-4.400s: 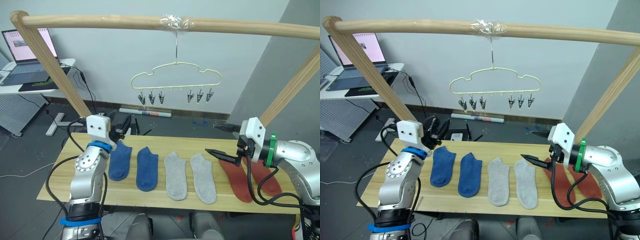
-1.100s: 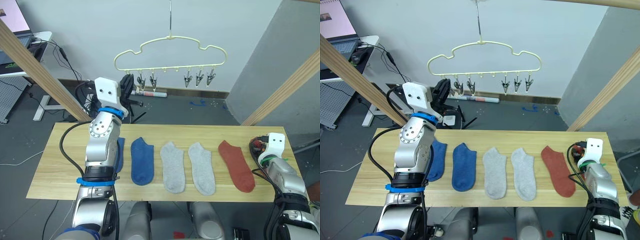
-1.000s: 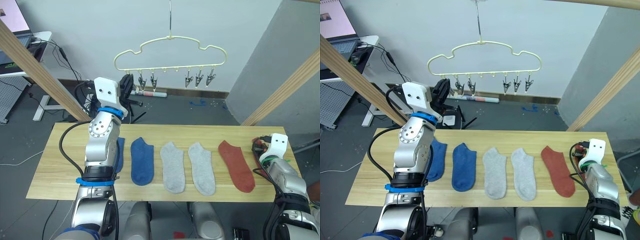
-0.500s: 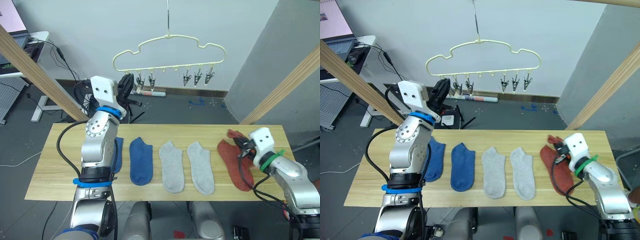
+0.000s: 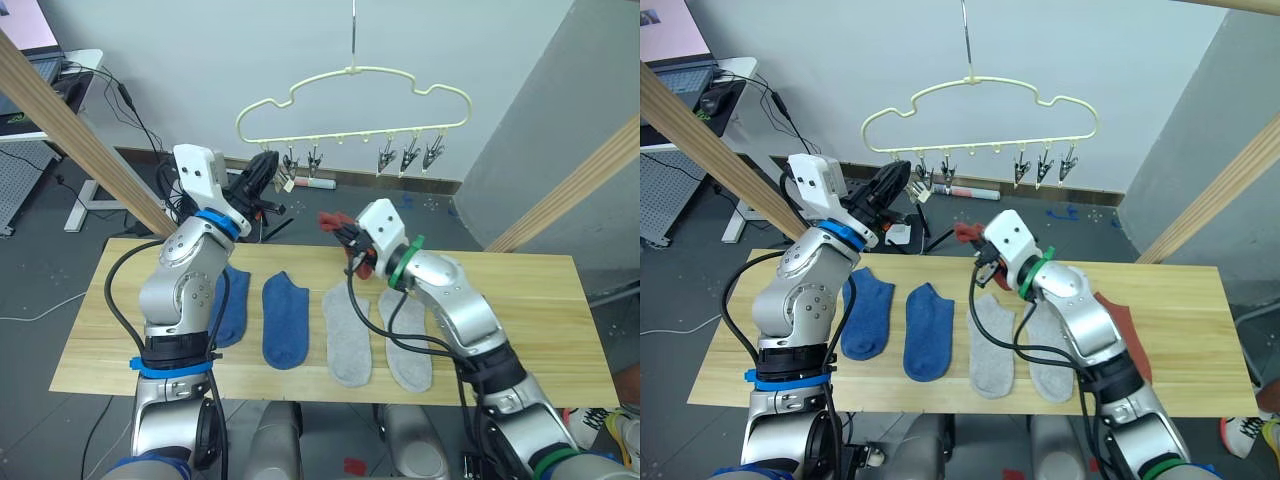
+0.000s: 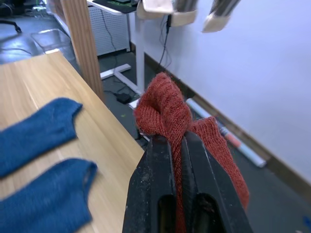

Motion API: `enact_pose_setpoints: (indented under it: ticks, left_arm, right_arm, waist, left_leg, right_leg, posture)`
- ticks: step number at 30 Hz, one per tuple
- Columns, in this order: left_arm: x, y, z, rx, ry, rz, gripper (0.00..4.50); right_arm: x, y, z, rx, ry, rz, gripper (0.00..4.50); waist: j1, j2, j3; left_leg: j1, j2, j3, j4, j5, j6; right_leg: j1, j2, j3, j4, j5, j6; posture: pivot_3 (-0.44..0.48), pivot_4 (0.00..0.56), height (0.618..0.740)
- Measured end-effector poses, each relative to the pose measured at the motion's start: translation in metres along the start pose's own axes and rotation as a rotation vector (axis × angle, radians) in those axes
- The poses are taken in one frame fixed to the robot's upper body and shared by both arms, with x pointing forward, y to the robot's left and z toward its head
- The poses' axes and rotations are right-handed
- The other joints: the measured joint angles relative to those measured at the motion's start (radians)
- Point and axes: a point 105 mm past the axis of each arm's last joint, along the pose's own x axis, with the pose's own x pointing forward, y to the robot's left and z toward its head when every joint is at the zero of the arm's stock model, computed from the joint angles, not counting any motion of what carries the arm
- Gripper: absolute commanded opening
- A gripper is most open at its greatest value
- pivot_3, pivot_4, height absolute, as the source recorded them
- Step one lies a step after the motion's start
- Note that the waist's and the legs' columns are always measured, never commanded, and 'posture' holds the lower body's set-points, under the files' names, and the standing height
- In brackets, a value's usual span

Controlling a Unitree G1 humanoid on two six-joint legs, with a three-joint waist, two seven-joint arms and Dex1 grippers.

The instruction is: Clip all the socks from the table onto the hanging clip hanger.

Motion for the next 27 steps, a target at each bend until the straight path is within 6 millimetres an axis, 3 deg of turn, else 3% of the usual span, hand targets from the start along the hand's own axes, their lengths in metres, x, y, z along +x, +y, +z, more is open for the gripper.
enact_pose_setpoints:
  ticks: [6, 10, 14, 27]
  left_arm:
    - [-0.001, -0.002, 0.000, -0.037, 0.008, -0.013, 0.00]
    - [-0.003, -0.001, 0.000, -0.038, 0.008, -0.007, 0.00]
    - [-0.004, 0.000, -0.002, -0.042, 0.014, -0.004, 0.00]
    - [-0.006, 0.000, 0.001, -0.041, 0.006, 0.002, 0.00]
  right_arm:
    - [0.026, 0.008, 0.019, 0.019, -0.052, 0.036, 0.02]
    - [0.031, 0.009, 0.020, 0.034, -0.062, 0.037, 0.02]
    - [0.034, 0.004, 0.035, 0.026, -0.114, 0.027, 0.02]
    - [0.043, 0.006, 0.037, 0.053, -0.133, 0.032, 0.02]
  waist:
    - [-0.002, 0.000, 0.000]
    - [0.000, 0.000, 0.000]
    - [0.000, 0.000, 0.000]
    - [-0.001, 0.000, 0.000]
  left_leg:
    - [0.000, 0.000, 0.000, 0.000, 0.000, 0.000]
    - [0.000, 0.000, 0.000, 0.000, 0.000, 0.000]
    - [0.000, 0.000, 0.000, 0.000, 0.000, 0.000]
    - [0.000, 0.000, 0.000, 0.001, 0.000, 0.000]
  right_leg:
    - [-0.002, 0.000, 0.000, 0.002, 0.000, 0.000]
    - [-0.002, 0.000, 0.000, 0.002, 0.000, 0.000]
    - [-0.002, 0.000, 0.000, 0.002, 0.000, 0.000]
    - [-0.002, 0.000, 0.000, 0.003, 0.000, 0.000]
  posture:
    - [-0.171, 0.317, 0.740]
    - [-0.168, 0.315, 0.740]
    - [-0.166, 0.315, 0.740]
    - [-0.161, 0.314, 0.740]
